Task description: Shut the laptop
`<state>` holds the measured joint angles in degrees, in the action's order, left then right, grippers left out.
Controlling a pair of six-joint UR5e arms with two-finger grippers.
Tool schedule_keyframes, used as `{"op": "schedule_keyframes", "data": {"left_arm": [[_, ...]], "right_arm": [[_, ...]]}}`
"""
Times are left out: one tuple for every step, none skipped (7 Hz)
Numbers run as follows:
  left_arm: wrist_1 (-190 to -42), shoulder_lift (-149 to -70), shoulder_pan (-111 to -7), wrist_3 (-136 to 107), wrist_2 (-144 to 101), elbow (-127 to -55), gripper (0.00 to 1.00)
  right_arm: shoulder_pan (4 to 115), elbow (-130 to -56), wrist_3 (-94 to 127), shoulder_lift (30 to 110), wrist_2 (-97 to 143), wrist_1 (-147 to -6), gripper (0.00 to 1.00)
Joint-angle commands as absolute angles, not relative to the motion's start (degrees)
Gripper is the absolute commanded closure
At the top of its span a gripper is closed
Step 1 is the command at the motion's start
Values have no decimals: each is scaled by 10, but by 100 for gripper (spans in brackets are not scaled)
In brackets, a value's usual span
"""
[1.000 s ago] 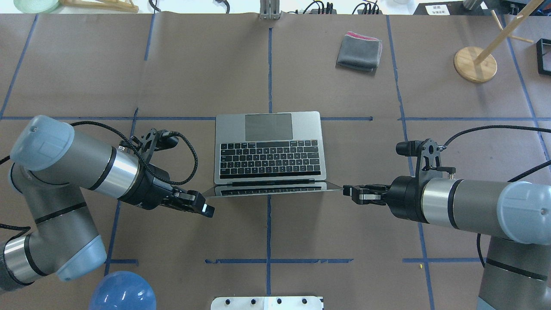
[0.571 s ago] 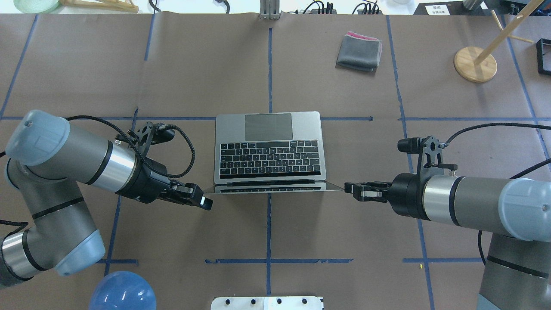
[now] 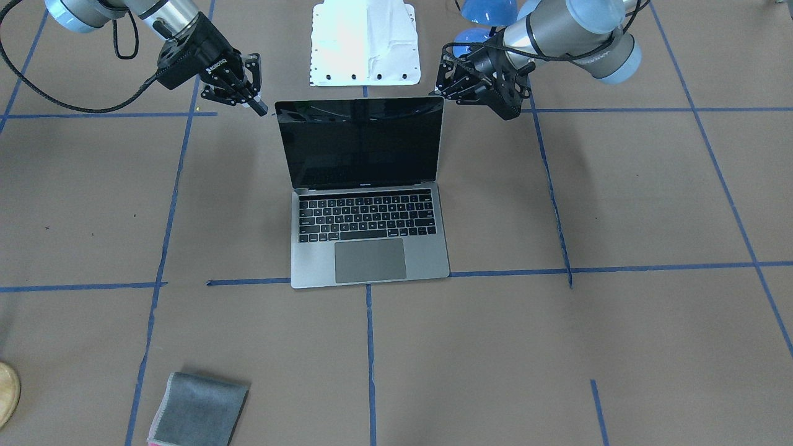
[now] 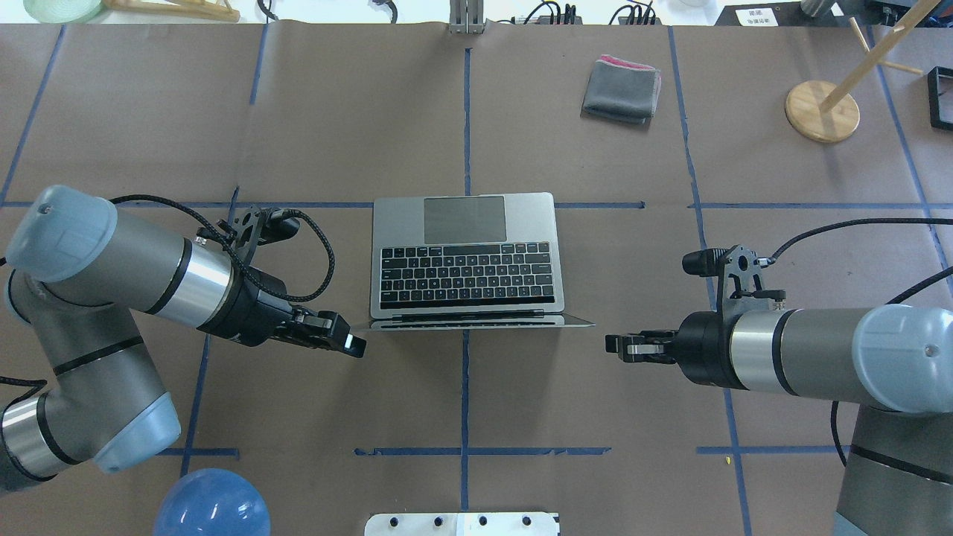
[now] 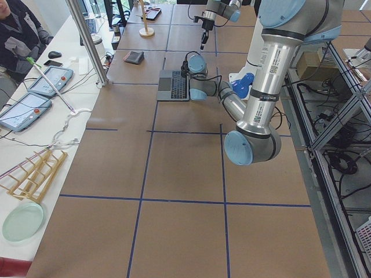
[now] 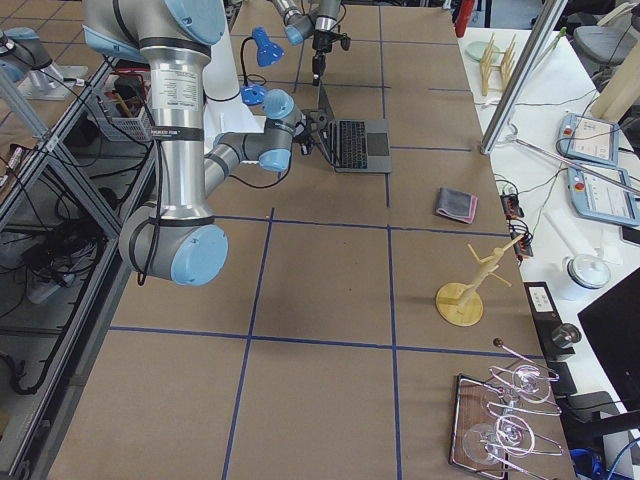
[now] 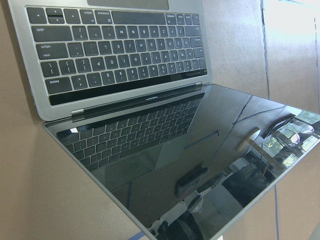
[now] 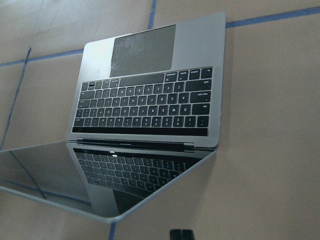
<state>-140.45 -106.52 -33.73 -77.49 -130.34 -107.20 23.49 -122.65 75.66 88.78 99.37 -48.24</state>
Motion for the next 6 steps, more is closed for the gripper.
{"op": "schedule_keyframes", "data": {"left_arm": [[-1404,-1065,-339,-775,-1304,-1072,98],[-1404,-1065,-343,-775,-1303,-1071,98],[-1404,-1066,-348,-774,-1303,-1071,98],[-1404,-1067,-365,-774,-1296,-1071,98],[-1403,-1073,-373,-775,-1287,-1068,100],[-1401,-1078,-386,-775,-1287,-1064,100]], "right_arm": [[233,-1237,780,860,994,-486,99],[233,-1235,780,857,991,-486,99],[232,-1231,781,846,989,-486,99],[233,-1229,781,845,984,-487,99],[234,-1224,781,844,977,-489,99],[244,-1223,780,837,975,-497,99]]}}
